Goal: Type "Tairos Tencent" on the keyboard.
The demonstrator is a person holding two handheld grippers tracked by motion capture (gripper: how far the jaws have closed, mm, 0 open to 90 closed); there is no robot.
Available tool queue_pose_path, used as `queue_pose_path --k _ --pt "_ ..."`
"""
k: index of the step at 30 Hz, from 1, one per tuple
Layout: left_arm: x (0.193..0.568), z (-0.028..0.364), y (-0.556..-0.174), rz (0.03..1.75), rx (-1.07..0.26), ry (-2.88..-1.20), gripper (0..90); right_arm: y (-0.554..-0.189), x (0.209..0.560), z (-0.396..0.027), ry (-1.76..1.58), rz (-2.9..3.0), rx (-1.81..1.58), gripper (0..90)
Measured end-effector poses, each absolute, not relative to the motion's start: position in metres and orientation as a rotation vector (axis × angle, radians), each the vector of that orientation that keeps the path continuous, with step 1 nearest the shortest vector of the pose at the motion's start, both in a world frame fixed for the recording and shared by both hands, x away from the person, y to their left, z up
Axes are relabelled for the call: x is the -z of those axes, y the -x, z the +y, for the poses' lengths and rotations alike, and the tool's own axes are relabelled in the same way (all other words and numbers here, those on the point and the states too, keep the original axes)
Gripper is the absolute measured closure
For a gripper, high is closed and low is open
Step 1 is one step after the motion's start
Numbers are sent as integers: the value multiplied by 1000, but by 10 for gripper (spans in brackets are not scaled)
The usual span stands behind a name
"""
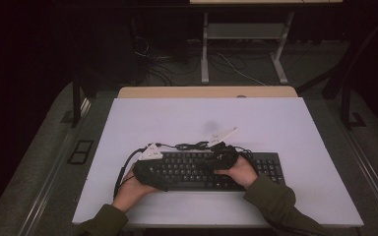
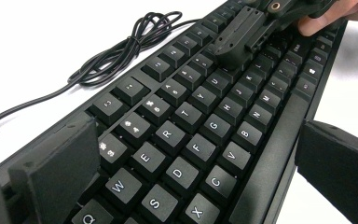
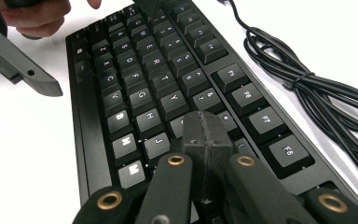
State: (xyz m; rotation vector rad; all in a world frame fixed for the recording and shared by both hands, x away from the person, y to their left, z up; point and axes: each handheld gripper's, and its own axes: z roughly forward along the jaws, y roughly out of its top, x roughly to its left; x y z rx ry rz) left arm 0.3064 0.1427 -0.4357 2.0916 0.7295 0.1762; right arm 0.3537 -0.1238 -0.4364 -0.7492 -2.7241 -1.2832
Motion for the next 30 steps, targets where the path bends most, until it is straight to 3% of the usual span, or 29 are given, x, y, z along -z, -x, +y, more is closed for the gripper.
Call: queue_pose_path --k 20,25,30 --pt "435 143 -306 730 -175 -2091 0 -354 435 -125 749 -2725 1295 893" --pt "435 143 -306 729 -177 -2090 0 -353 433 -126 759 -2708 1323 839" --pt "435 143 -306 728 -179 -2092 0 -353 430 -129 760 -2688 1359 723"
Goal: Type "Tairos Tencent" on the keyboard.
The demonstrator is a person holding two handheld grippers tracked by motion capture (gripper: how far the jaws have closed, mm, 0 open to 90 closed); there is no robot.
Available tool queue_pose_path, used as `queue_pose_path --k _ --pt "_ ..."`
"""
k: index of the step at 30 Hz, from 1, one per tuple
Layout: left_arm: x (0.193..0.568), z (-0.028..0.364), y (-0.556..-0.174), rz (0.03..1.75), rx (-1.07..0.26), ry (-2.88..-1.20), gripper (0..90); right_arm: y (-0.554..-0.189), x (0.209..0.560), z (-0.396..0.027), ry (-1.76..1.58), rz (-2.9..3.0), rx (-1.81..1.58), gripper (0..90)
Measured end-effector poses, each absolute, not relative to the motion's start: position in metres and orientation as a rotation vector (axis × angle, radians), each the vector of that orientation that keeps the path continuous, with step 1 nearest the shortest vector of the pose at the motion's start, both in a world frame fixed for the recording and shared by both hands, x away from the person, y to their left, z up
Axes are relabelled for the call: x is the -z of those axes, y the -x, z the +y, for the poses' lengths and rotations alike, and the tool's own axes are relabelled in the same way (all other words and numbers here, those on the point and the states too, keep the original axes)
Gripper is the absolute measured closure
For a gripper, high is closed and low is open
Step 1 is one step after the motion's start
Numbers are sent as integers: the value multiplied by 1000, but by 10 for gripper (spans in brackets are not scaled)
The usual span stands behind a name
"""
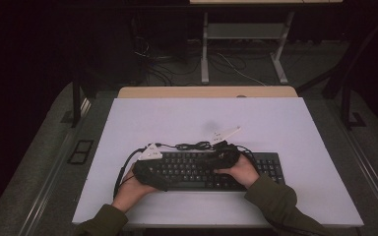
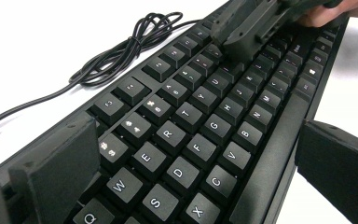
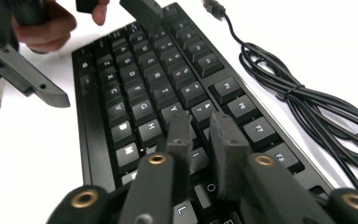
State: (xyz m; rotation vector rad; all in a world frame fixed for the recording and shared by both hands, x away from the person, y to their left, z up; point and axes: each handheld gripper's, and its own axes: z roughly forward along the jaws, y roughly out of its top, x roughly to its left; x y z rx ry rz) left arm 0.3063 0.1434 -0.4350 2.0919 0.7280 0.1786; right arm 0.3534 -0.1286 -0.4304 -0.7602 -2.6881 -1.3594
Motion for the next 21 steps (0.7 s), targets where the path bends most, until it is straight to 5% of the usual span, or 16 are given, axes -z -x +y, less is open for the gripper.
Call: queue_pose_path --k 14,21 --pt "434 146 -306 732 -187 -2082 0 -352 423 -132 789 -2657 1484 335" --pt "432 147 -306 735 -193 -2071 19 -355 420 -139 836 -2632 1541 249"
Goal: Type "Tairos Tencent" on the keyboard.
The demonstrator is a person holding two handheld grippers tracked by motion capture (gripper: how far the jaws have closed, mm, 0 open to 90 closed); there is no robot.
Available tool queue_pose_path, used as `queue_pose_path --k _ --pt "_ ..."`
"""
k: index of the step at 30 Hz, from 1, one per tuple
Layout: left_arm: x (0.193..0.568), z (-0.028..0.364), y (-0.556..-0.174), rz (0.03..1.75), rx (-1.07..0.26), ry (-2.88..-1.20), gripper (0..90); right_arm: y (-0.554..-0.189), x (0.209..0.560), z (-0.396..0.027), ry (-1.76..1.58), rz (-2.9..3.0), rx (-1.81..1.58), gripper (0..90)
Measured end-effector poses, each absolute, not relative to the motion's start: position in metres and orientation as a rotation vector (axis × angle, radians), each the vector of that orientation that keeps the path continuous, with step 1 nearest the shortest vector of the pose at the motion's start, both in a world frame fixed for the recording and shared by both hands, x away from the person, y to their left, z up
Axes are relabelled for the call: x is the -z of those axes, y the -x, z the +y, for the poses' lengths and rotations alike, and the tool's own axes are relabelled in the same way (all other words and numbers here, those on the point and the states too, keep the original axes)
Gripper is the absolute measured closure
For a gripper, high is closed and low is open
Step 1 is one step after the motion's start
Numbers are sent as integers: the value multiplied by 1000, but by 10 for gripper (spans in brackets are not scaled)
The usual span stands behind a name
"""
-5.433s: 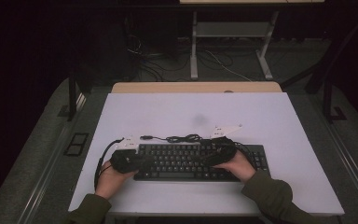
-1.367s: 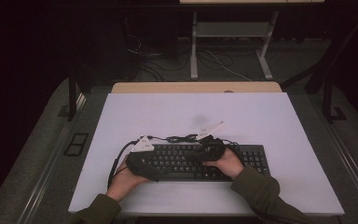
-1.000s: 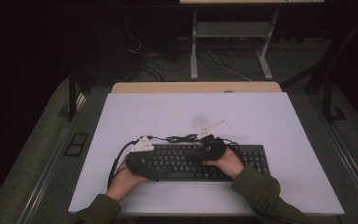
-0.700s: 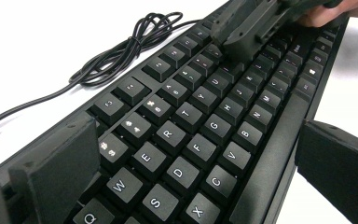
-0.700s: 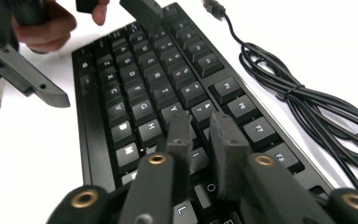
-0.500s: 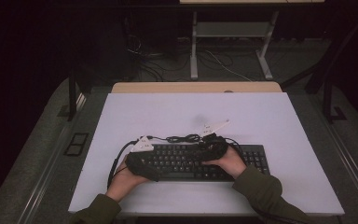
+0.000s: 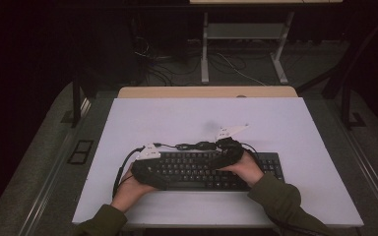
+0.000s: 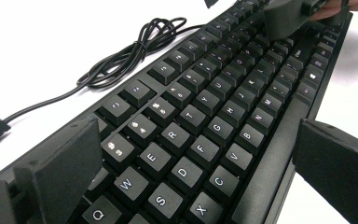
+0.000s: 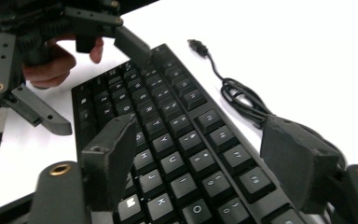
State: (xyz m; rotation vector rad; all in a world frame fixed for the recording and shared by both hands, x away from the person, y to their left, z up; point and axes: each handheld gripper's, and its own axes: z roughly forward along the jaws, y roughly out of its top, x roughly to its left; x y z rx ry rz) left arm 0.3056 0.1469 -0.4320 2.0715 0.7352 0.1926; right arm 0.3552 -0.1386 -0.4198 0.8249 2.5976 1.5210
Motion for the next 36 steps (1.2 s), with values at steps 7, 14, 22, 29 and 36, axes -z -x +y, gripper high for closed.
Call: queue_pose_path --k 7,14,22,29,36 --pt "429 150 -305 734 -225 -2067 116 -358 419 -142 -828 2569 -1529 193" --pt "427 151 -306 745 -233 -2069 220 -356 416 -141 -809 2566 -1544 189" --pt "425 152 -309 752 -233 -2060 436 -356 416 -142 -810 2562 -1552 189" --pt "421 150 -315 761 -227 -2053 637 -355 418 -141 -808 2563 -1554 189" --pt "422 145 -323 750 -188 -2070 853 -355 418 -142 -817 2555 -1557 189"
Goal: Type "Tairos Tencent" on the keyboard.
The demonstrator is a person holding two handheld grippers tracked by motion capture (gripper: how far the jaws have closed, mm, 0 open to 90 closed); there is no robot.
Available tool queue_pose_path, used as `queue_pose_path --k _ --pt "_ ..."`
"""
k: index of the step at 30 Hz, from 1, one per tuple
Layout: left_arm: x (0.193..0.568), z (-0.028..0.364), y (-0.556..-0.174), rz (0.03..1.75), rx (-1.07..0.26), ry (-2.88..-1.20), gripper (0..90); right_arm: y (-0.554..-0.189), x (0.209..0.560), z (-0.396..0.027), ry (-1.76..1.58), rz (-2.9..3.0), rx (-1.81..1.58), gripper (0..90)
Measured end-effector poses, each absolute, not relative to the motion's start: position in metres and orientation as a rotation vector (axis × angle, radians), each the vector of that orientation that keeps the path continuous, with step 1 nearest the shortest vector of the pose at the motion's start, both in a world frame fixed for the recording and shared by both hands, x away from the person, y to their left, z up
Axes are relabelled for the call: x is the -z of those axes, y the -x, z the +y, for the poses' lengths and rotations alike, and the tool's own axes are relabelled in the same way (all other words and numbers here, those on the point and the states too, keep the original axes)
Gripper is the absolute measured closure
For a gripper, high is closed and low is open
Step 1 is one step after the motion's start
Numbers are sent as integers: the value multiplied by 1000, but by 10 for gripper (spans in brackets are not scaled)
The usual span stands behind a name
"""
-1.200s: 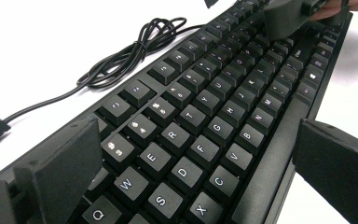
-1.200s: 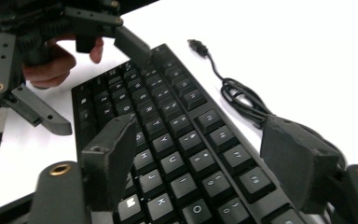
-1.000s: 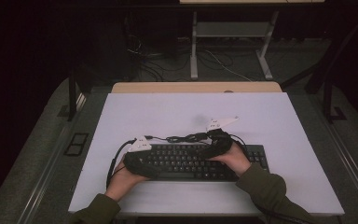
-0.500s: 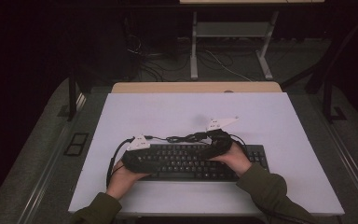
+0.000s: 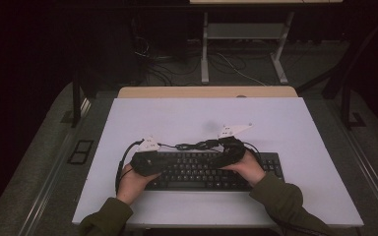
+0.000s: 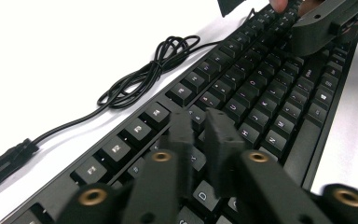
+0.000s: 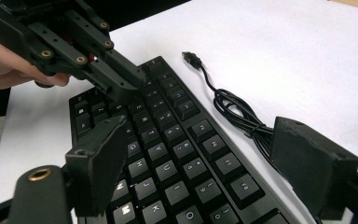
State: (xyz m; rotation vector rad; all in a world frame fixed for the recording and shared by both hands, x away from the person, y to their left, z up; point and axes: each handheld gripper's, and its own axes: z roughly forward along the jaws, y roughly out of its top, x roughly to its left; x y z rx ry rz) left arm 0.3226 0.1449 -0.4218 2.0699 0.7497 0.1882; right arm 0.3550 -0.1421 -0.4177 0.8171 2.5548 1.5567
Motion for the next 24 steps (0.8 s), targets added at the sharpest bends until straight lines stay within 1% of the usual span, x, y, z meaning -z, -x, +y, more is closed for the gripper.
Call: queue_pose_path --k 2,24 --pt "423 142 -324 746 -189 -2089 891 -355 418 -142 -817 2552 -1553 189" --pt "432 137 -327 757 -167 -2145 892 -354 417 -140 -820 2552 -1545 189"
